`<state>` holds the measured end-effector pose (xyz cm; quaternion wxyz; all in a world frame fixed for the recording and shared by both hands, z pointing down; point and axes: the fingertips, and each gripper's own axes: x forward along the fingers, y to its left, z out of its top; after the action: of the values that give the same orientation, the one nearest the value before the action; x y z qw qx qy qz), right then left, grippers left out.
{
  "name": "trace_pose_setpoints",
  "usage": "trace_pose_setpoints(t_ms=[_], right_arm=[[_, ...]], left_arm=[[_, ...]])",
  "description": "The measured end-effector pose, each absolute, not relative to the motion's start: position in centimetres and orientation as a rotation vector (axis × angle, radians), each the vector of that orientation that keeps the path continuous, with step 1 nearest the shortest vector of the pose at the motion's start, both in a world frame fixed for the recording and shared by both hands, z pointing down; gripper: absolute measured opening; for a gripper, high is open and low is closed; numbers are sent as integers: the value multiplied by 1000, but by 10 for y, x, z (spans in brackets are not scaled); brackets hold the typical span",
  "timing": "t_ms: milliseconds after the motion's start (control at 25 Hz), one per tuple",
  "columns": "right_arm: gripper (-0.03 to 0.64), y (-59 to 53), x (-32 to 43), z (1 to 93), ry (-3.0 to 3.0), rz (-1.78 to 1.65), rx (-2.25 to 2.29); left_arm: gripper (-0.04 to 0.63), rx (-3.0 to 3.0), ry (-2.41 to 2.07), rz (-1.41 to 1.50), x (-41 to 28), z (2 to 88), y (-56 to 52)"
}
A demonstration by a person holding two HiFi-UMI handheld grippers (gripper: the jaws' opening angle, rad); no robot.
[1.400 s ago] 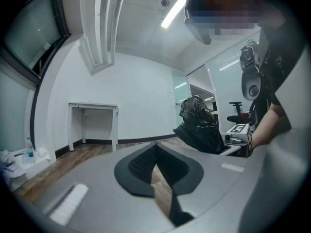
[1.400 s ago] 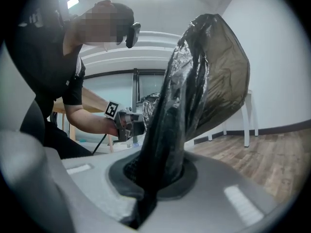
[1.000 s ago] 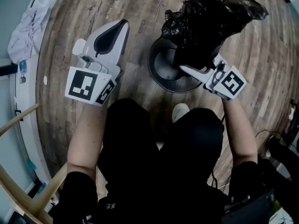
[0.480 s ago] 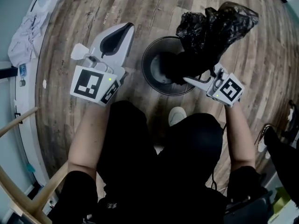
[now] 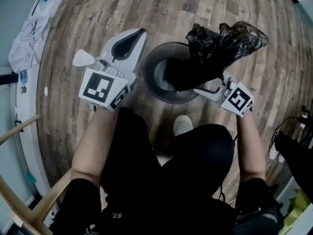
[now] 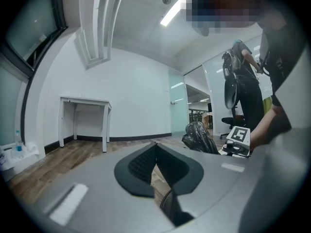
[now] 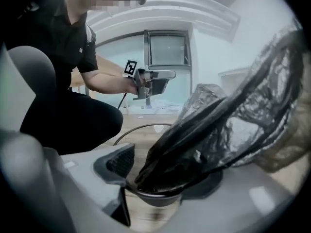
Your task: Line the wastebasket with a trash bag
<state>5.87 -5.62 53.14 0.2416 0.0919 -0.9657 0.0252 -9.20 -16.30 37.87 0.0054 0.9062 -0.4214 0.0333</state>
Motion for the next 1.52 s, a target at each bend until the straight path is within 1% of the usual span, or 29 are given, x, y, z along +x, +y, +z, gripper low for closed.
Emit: trace_pose_setpoints(t_ms=[160, 240, 320, 520, 640, 760, 920, 1120, 1320, 1520], right_arm=[[284, -51, 37, 517, -2655, -1, 189], [284, -45, 27, 515, -2656, -29, 113], [284, -36, 25, 523, -2627, 3, 22], [284, -56, 66, 563, -2463, 174, 173], [284, -60, 85, 561, -2498, 275, 257], [284, -71, 96, 549, -2569, 346, 373], [284, -86, 111, 531, -2609, 332, 509], [284, -96, 147, 516, -2622, 392, 672], [284, -113, 172, 455, -2776, 403, 784], [284, -135, 180, 404, -2824, 320, 871]], left_arm=[[22, 2858, -1238, 112, -73, 383, -163], [43, 2866, -1192, 129, -64, 388, -160], [46, 2872, -1182, 142, -63, 389, -158], [46, 2851, -1253, 131, -88, 382, -160], [46, 2849, -1273, 122, -98, 379, -159], [46, 2837, -1283, 107, -102, 378, -158], [46, 2841, -1268, 100, -103, 384, -154], [46, 2823, -1281, 78, -108, 386, -154], [46, 2829, -1267, 79, -100, 383, -157], [46, 2843, -1207, 135, -85, 381, -158]])
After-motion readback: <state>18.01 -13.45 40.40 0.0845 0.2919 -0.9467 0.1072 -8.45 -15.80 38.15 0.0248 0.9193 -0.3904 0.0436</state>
